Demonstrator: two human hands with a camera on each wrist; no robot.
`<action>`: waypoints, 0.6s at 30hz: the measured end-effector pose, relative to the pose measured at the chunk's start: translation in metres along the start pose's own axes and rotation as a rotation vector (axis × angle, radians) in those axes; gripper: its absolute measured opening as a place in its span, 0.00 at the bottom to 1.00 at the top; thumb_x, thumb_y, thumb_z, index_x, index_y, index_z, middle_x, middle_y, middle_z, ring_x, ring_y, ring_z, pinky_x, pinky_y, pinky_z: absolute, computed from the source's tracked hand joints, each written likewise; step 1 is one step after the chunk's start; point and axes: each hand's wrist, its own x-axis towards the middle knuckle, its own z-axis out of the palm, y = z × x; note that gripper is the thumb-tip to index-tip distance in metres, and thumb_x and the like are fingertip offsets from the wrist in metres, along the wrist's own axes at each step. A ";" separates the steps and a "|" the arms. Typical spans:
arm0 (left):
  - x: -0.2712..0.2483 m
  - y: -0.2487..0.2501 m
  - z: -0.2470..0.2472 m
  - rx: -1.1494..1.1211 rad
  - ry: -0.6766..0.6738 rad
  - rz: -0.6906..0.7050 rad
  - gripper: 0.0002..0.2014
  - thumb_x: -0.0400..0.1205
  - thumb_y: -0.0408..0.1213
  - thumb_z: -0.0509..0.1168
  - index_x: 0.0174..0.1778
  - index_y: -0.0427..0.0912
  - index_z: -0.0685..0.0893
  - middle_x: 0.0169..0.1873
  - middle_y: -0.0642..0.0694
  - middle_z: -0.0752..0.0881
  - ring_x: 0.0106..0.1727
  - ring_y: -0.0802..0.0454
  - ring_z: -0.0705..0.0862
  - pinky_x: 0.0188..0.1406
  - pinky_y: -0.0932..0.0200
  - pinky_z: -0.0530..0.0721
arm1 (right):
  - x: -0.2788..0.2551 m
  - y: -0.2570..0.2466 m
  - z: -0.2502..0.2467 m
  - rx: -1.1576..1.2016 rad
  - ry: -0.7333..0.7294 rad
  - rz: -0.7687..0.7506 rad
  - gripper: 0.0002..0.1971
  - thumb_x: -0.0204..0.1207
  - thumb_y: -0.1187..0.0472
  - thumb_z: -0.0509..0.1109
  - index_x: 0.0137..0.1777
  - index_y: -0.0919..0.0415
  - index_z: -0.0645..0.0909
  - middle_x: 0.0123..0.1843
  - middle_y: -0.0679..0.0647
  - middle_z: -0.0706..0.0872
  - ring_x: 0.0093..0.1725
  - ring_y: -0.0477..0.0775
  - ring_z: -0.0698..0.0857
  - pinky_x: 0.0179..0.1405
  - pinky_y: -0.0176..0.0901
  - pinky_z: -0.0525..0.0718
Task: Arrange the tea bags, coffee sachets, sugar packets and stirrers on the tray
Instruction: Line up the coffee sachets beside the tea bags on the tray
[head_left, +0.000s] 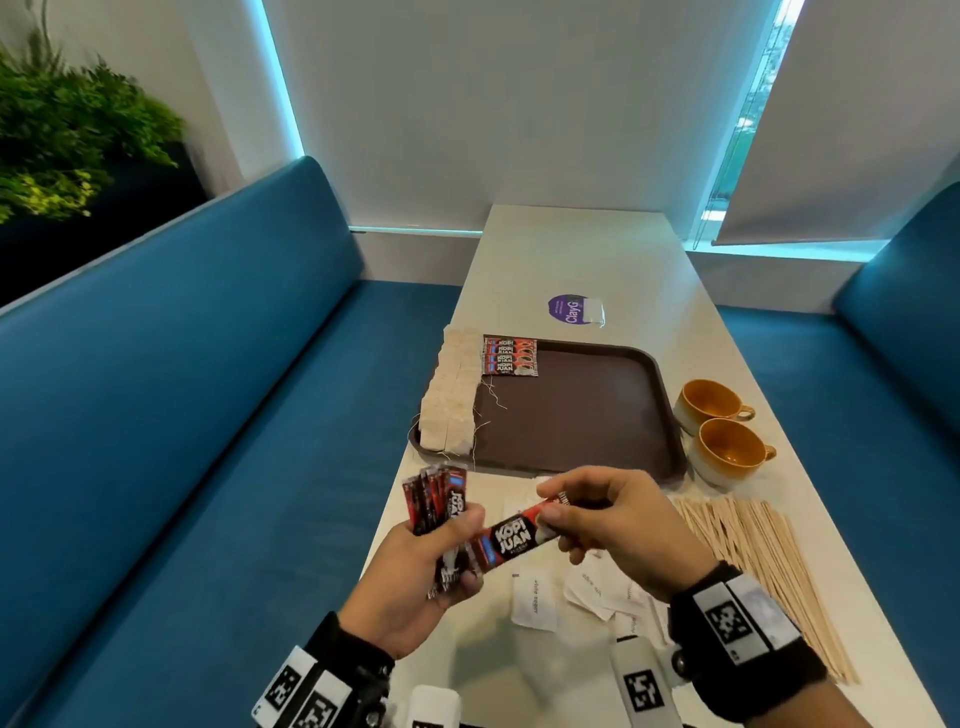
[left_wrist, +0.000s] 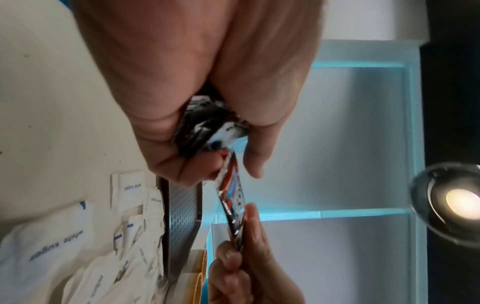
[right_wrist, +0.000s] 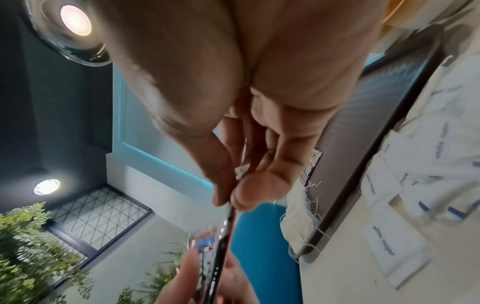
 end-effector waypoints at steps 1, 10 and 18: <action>0.003 0.001 -0.004 -0.086 -0.005 -0.022 0.16 0.77 0.34 0.74 0.59 0.31 0.85 0.41 0.38 0.85 0.36 0.46 0.83 0.29 0.56 0.82 | 0.006 -0.002 -0.005 0.033 0.013 0.002 0.09 0.75 0.75 0.77 0.54 0.70 0.90 0.46 0.73 0.91 0.34 0.61 0.86 0.32 0.46 0.90; 0.036 0.006 -0.029 -0.177 0.016 -0.075 0.17 0.85 0.20 0.58 0.69 0.30 0.80 0.59 0.31 0.90 0.58 0.27 0.90 0.43 0.37 0.92 | 0.146 -0.015 -0.047 0.173 0.280 -0.059 0.12 0.77 0.79 0.72 0.58 0.69 0.88 0.49 0.71 0.89 0.39 0.66 0.89 0.40 0.48 0.94; 0.062 0.006 -0.038 -0.077 0.098 -0.097 0.14 0.82 0.23 0.67 0.64 0.30 0.83 0.56 0.31 0.91 0.54 0.26 0.91 0.46 0.32 0.91 | 0.287 0.027 -0.057 -0.088 0.311 0.096 0.14 0.76 0.75 0.77 0.61 0.68 0.87 0.44 0.62 0.91 0.37 0.55 0.88 0.37 0.41 0.93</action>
